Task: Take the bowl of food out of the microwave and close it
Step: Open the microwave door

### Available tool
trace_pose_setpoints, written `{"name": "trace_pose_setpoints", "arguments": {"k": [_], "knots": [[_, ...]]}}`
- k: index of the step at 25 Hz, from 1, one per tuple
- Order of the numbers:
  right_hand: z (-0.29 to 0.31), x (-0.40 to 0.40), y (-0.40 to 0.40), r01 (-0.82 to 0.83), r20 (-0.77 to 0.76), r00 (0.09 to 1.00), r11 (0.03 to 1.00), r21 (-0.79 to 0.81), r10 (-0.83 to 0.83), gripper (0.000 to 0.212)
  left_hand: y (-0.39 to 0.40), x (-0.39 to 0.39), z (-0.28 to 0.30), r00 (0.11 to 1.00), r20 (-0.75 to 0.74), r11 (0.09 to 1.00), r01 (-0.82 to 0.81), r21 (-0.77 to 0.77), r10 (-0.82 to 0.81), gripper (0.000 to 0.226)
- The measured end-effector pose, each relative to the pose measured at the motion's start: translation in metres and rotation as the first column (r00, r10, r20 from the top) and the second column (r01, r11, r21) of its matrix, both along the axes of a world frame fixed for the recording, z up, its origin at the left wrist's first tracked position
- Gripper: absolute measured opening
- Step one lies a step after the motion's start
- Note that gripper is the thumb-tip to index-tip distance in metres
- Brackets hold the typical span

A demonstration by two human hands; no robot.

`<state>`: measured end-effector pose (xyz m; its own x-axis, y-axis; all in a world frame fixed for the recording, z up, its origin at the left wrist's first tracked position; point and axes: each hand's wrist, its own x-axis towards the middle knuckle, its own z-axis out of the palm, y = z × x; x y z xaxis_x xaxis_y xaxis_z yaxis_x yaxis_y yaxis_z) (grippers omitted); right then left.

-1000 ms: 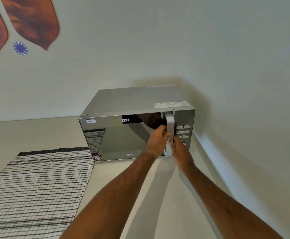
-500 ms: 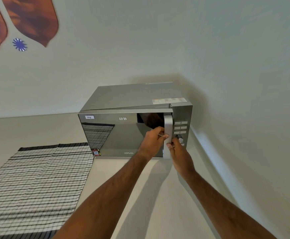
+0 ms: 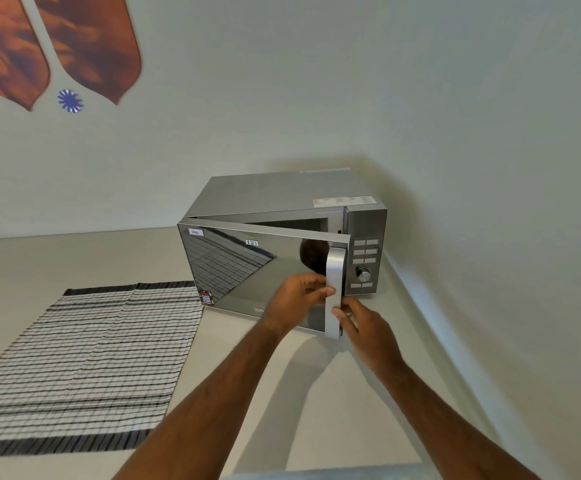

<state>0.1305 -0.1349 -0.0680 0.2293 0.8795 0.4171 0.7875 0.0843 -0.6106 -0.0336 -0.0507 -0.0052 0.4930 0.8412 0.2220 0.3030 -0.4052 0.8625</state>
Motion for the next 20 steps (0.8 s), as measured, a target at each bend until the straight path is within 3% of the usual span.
{"name": "trace_pose_setpoints", "arguments": {"k": [8, 13, 17, 20], "knots": [[-0.006, -0.02, -0.035, -0.135, -0.027, 0.99, 0.99, 0.033, 0.136, 0.048, -0.05, -0.061, -0.005, 0.987, 0.159, 0.994, 0.035, -0.101, -0.019, 0.014], [-0.012, -0.014, -0.045, -0.157, -0.138, 0.977, 0.986, 0.045, 0.162, 0.042, -0.069, -0.104, 0.007, 0.994, 0.077, 0.99, 0.083, -0.115, -0.074, 0.027], [-0.012, -0.019, -0.039, -0.2, -0.188, 0.963, 0.979, -0.031, 0.191, 0.033, -0.087, -0.134, 0.027, 0.998, 0.024, 0.984, 0.064, -0.168, -0.06, 0.05], [-0.018, -0.024, -0.032, -0.222, -0.168, 0.964, 0.972, -0.08, 0.207, 0.027, -0.099, -0.157, 0.044, 1.0, 0.017, 0.995, 0.017, -0.102, -0.015, 0.069]]}}
